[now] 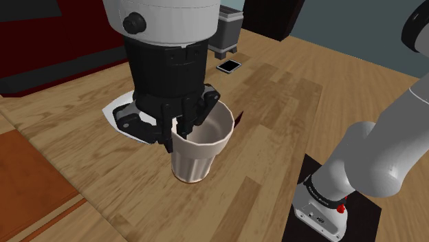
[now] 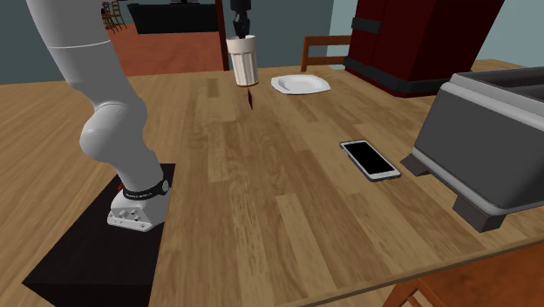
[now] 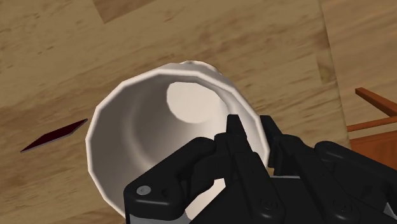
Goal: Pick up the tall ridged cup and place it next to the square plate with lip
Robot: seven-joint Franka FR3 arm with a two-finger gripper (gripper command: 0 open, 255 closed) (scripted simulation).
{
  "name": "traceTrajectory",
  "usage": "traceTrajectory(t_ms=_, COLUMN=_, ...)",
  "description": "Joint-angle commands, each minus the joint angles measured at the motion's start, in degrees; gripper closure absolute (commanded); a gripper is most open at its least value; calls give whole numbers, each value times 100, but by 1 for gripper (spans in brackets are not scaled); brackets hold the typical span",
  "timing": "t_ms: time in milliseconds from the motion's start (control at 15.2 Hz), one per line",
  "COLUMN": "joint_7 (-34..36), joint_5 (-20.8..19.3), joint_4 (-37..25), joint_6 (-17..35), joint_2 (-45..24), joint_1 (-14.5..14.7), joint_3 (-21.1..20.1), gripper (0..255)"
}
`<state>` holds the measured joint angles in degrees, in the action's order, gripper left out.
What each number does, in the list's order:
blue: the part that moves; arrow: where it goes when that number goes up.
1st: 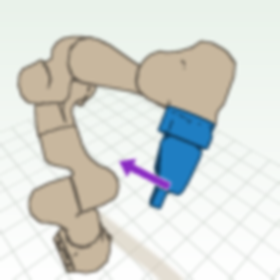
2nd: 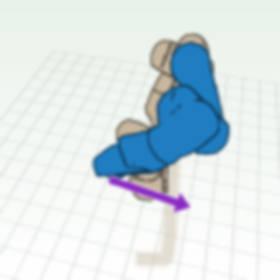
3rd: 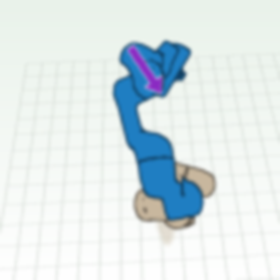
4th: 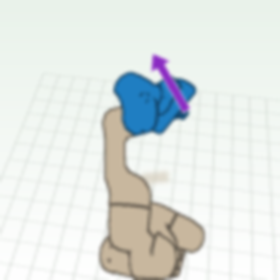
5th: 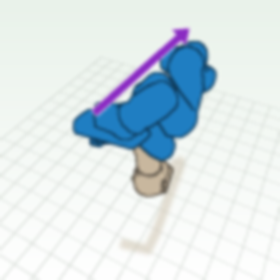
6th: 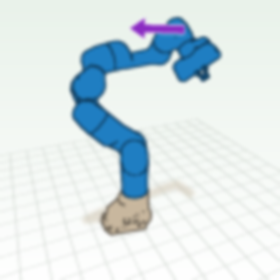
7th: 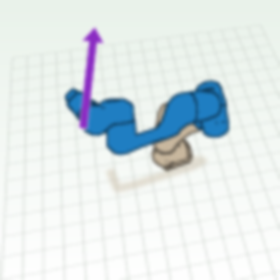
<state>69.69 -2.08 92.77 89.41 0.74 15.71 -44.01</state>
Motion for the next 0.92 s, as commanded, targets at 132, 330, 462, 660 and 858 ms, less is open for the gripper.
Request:
traceTrajectory(t_ms=132, joint_7=-2, joint_5=3, joint_4=9, joint_6=9, joint_2=6, joint_1=-1, joint_3=1, gripper=255)
traceTrajectory(t_ms=330, joint_7=-1, joint_5=3, joint_4=9, joint_6=9, joint_2=6, joint_1=-1, joint_3=1, gripper=0)
traceTrajectory(t_ms=462, joint_7=-1, joint_5=2, joint_4=8, joint_6=9, joint_2=6, joint_1=0, joint_3=1, gripper=0)
traceTrajectory(t_ms=660, joint_7=39, joint_5=-54, joint_4=-261, joint_6=-202, joint_2=-78, joint_1=21, joint_3=-24, gripper=0)
traceTrajectory(t_ms=858, joint_7=191, joint_5=-277, joint_4=-1101, joint_6=-823, joint_2=-399, joint_1=133, joint_3=-120, gripper=0)
